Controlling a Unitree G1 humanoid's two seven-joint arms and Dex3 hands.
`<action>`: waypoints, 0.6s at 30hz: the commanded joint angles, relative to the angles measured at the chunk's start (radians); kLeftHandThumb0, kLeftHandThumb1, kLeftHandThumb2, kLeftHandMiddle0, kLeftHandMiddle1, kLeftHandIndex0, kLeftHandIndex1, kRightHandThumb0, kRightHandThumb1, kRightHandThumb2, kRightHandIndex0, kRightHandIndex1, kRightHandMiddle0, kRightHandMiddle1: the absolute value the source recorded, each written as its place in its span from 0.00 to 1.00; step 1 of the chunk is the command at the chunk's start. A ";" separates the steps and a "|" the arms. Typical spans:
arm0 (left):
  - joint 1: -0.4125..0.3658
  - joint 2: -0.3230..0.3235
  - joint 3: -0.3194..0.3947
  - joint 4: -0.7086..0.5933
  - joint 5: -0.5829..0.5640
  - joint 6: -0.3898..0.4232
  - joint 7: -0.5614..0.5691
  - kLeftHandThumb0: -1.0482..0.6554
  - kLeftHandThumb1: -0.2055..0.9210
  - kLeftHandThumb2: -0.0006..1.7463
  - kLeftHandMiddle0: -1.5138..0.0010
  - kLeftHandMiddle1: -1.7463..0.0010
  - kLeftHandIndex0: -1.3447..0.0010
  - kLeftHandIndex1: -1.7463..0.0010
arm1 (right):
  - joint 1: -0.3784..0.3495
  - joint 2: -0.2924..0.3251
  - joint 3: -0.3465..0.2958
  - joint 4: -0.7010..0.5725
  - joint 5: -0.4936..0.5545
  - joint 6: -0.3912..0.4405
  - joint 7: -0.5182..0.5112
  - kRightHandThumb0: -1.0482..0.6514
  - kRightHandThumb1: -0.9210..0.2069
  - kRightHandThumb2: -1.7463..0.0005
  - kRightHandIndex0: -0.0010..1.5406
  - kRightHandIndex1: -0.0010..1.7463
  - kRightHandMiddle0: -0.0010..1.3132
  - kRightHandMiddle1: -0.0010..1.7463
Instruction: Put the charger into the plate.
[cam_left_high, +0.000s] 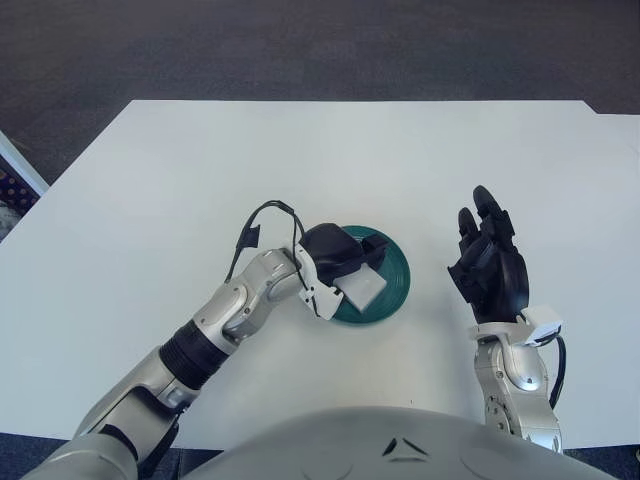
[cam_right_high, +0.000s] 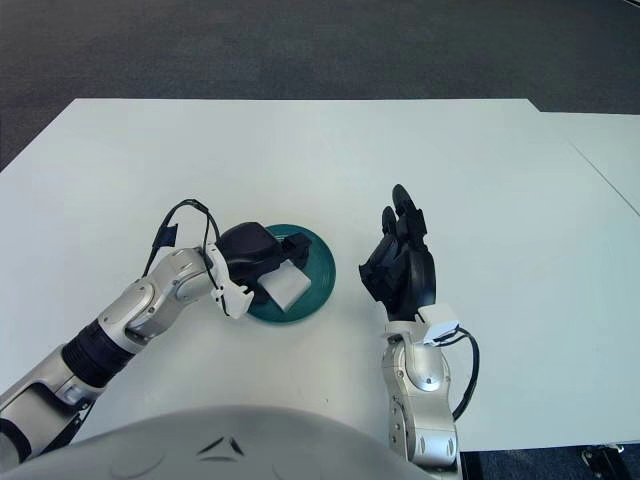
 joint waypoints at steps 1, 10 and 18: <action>0.005 -0.007 0.018 0.001 0.018 0.000 0.041 0.35 0.55 0.68 0.31 0.00 0.60 0.00 | -0.007 -0.007 -0.007 -0.013 -0.012 0.011 -0.003 0.02 0.00 0.41 0.05 0.00 0.00 0.15; -0.020 -0.005 0.019 0.001 0.003 -0.002 -0.004 0.22 0.79 0.48 0.41 0.00 0.70 0.04 | -0.006 -0.006 -0.002 -0.017 -0.022 0.014 -0.010 0.01 0.00 0.42 0.05 0.00 0.00 0.14; -0.044 0.037 0.015 -0.011 -0.020 -0.010 -0.132 0.01 0.99 0.45 0.93 0.83 0.98 0.61 | -0.006 0.001 0.009 -0.028 -0.044 0.020 -0.021 0.01 0.00 0.41 0.05 0.00 0.00 0.13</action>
